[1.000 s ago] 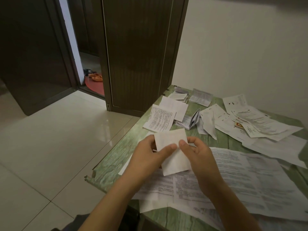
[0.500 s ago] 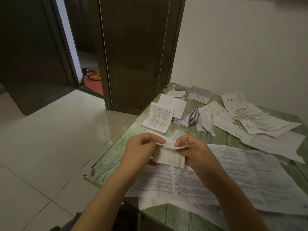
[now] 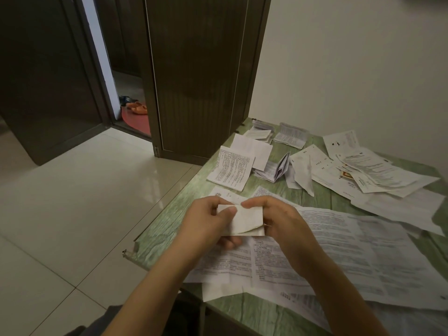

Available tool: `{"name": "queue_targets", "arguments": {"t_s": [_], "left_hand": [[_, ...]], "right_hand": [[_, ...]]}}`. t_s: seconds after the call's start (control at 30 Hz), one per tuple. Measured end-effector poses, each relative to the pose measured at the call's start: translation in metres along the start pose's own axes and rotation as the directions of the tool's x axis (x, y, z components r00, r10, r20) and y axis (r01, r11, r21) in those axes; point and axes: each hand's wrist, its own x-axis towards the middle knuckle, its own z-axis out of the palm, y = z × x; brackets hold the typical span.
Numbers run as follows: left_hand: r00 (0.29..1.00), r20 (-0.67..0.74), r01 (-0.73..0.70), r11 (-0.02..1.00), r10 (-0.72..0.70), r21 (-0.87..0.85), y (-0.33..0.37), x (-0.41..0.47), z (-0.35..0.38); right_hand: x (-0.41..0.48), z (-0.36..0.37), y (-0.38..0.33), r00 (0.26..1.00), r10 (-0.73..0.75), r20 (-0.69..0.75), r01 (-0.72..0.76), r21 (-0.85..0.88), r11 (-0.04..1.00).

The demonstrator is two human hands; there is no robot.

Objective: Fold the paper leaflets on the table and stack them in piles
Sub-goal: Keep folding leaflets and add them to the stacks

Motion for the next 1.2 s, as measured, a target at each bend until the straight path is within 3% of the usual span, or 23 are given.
{"name": "queue_targets", "arguments": {"t_s": [0.23, 0.43, 0.53, 0.7, 0.83, 1.0, 1.2], "left_hand": [[0.997, -0.011, -0.077, 0.997, 0.076, -0.007, -0.004, 0.002, 0.001], [0.997, 0.025, -0.078, 0.996, 0.079, -0.047, -0.001, 0.002, 0.003], [0.997, 0.012, -0.072, 0.996, 0.073, -0.06, 0.001, 0.002, 0.003], [0.994, -0.081, -0.074, 0.996, 0.069, -0.054, 0.0, 0.005, 0.001], [0.981, -0.188, -0.074, 0.993, 0.055, -0.094, 0.001, 0.01, 0.0], [0.957, -0.289, -0.06, 0.993, 0.027, -0.106, 0.004, 0.023, -0.008], [0.961, -0.276, -0.035, 0.997, 0.014, -0.069, 0.005, 0.026, -0.013]], "right_hand": [[-0.002, -0.001, 0.0, 1.0, 0.022, -0.007, -0.022, -0.073, 0.997], [-0.002, -0.002, -0.005, 0.98, -0.004, -0.199, 0.012, 0.038, 0.999], [-0.001, -0.008, -0.004, 0.981, 0.028, -0.192, -0.025, 0.02, 1.0], [-0.001, -0.01, 0.0, 0.994, 0.08, -0.074, -0.074, 0.073, 0.995], [0.005, -0.012, 0.001, 0.979, 0.148, -0.142, -0.133, 0.109, 0.985], [0.052, -0.013, -0.013, 0.938, 0.257, -0.232, -0.179, 0.311, 0.934], [0.103, 0.01, -0.01, 0.901, 0.23, -0.369, -0.229, 0.046, 0.972]]}}
